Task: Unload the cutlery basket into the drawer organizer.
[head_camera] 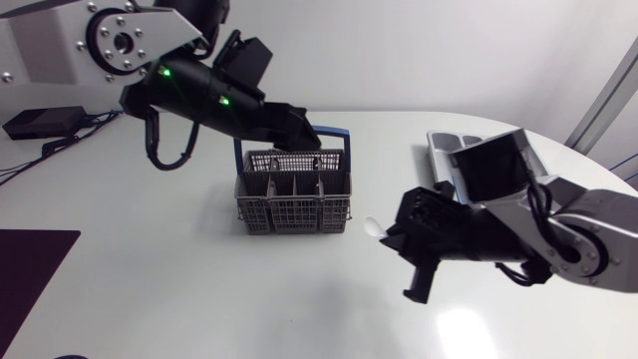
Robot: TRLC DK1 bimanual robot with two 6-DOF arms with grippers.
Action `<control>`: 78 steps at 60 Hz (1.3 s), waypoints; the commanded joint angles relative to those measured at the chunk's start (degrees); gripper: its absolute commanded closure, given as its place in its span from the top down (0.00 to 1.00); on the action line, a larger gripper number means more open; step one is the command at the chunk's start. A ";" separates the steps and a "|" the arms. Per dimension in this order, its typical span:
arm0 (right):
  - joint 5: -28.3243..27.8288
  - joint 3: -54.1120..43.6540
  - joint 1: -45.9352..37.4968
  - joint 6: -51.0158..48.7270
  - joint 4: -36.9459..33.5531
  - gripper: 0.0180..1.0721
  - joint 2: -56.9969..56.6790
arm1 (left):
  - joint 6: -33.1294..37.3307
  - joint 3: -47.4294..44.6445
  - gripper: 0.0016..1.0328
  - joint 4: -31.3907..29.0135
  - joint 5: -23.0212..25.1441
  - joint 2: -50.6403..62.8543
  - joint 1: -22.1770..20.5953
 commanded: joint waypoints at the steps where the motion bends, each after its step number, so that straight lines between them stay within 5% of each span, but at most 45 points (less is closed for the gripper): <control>1: -3.83 -1.49 -7.88 -7.90 -3.41 0.12 -1.04 | 2.04 -0.08 0.95 0.07 0.13 -1.52 2.99; 12: -11.56 0.71 -28.80 -26.62 -9.65 0.13 2.21 | 6.08 -3.60 0.95 0.16 0.05 -3.19 10.19; 27: -14.20 8.62 -47.43 -44.11 -11.76 0.13 16.45 | 11.44 -7.82 0.95 0.60 -0.04 -4.24 18.89; 42: -11.91 16.27 -55.43 -53.08 -8.51 0.13 29.55 | 14.96 -13.18 0.95 3.06 -0.04 -3.89 23.29; 62: -5.94 16.09 -55.78 -57.12 -0.95 0.13 34.99 | 17.94 -17.22 0.95 5.17 -0.48 -0.46 24.96; 67: -5.06 15.65 -55.70 -56.94 0.20 0.42 34.91 | 18.56 -17.66 0.95 5.43 -1.01 0.85 24.96; 73: -3.30 14.77 -55.70 -55.54 3.10 0.93 34.03 | 19.26 -17.84 0.95 5.52 -1.27 2.08 25.22; 78: -2.77 13.89 -55.52 -54.31 3.54 0.96 31.66 | 19.61 -17.93 0.95 5.52 -1.27 2.70 25.57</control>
